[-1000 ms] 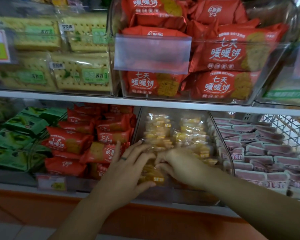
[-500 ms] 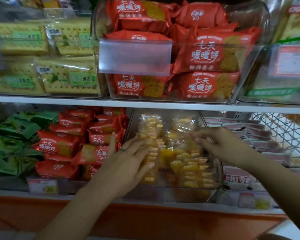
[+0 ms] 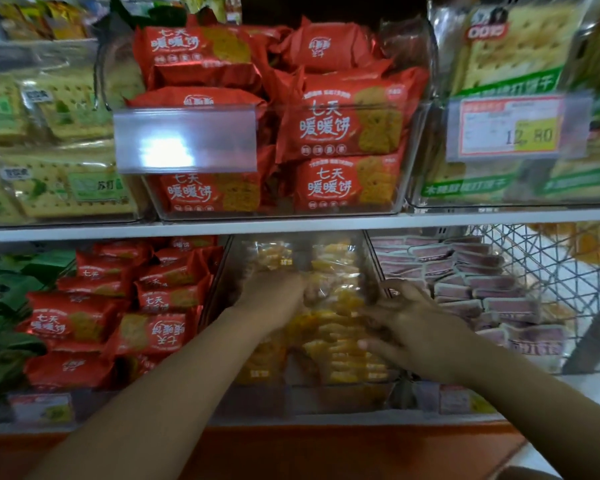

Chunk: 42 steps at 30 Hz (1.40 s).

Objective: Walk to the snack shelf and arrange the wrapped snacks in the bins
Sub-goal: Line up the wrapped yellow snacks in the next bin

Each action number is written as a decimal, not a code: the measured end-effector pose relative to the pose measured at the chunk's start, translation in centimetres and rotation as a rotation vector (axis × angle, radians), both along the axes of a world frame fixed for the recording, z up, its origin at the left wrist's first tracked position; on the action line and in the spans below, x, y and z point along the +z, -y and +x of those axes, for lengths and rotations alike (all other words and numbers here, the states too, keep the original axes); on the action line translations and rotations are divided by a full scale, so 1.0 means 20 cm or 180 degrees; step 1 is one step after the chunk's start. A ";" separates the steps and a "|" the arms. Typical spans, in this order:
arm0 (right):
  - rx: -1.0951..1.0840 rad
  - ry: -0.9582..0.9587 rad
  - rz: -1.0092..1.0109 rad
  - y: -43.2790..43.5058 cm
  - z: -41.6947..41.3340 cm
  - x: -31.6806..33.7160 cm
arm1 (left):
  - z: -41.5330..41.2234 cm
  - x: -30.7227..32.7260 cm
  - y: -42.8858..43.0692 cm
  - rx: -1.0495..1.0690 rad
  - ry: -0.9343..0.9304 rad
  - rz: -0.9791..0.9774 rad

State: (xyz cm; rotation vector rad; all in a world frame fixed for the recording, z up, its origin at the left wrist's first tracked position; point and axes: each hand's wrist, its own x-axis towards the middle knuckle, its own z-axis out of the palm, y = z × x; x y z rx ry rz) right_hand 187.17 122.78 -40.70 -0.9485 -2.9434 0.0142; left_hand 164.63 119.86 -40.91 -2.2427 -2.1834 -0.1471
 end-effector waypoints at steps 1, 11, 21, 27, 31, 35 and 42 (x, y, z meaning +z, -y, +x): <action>0.0062 0.0017 0.0001 0.00 0.00 0.00 | 0.00 0.01 0.00 -0.0044 0.0076 -0.0075; 0.0218 -0.0047 -0.0027 0.01 -0.03 0.03 | -0.11 0.07 0.01 -0.0056 0.0318 -0.0345; 0.0283 0.0231 -0.0052 0.04 -0.10 0.04 | -0.03 0.06 0.00 -0.0156 0.1168 0.0179; 0.0267 0.0145 -0.0227 0.03 -0.05 0.01 | 0.16 0.03 -0.08 -0.0419 0.1452 -0.0027; 0.0411 -0.0021 -0.0330 0.00 -0.02 0.01 | 0.20 -0.03 -0.10 -0.0587 0.1376 -0.0325; 0.0447 -0.0036 -0.0293 0.01 -0.01 0.01 | 0.16 -0.09 -0.08 -0.0524 0.1405 -0.0572; 0.0386 -0.0247 -0.0302 0.01 0.02 0.01 | 0.03 0.06 -0.02 -0.0173 0.1758 -0.0060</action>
